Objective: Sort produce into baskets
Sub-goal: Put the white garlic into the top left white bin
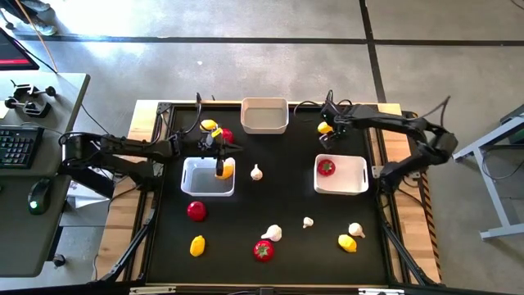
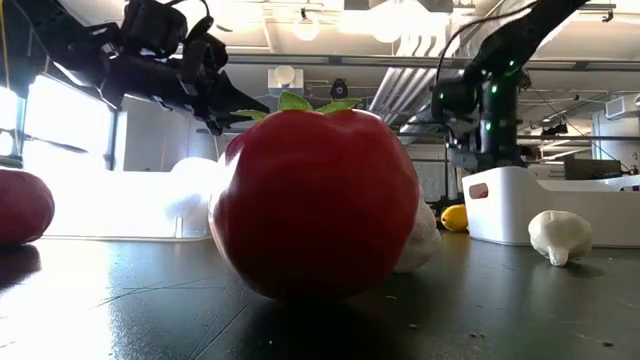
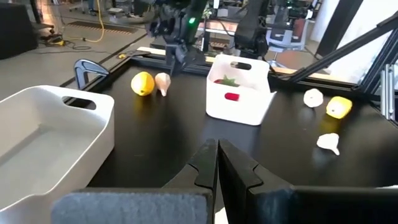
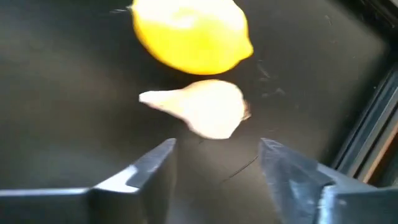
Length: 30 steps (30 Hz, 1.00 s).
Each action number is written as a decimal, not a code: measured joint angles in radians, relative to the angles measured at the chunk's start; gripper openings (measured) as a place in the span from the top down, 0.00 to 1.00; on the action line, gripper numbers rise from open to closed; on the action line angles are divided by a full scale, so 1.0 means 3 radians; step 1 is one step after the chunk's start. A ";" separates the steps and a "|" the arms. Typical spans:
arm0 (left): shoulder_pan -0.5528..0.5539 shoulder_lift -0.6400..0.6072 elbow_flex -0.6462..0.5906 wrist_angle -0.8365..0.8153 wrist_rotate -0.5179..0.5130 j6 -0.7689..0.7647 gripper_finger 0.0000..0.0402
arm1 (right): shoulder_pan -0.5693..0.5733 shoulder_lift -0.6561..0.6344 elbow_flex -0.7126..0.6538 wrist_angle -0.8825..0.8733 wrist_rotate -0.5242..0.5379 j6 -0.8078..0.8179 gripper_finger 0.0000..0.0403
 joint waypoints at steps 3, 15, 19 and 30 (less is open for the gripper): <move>0.0000 0.0000 0.0000 0.0000 0.0004 -0.0015 1.00 | -0.0066 0.0108 0.0000 0.0060 0.0002 -0.0002 0.33; -0.0010 0.0000 -0.0001 -0.0008 0.0004 -0.0023 1.00 | -0.0326 0.0172 0.0000 0.0383 -0.0273 -0.0082 0.44; -0.0010 0.0000 -0.0001 -0.0028 0.0004 -0.0021 1.00 | -0.0382 0.0172 0.0000 0.0417 -0.0469 -0.0112 0.53; -0.0019 0.0000 -0.0004 -0.0089 0.0001 -0.0019 1.00 | -0.0403 0.0172 0.0000 0.0236 -0.0347 -0.0113 0.59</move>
